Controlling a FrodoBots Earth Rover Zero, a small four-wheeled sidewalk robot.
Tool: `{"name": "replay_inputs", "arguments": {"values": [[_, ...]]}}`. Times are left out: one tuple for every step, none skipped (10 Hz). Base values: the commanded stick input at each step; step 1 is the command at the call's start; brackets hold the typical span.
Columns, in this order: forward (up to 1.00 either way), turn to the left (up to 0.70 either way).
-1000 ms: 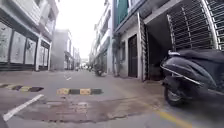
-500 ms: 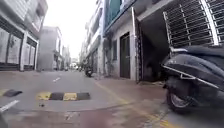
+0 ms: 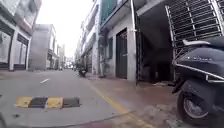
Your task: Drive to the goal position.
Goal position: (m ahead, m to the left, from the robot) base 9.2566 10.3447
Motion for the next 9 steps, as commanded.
{"name": "replay_inputs", "arguments": {"values": [[0.85,0.0],[0.85,0.0],[0.85,0.0],[0.85,-0.07],[0.85,-0.33],[0.85,-0.34],[0.85,-0.34],[0.85,-0.34],[0.85,-0.18]]}}
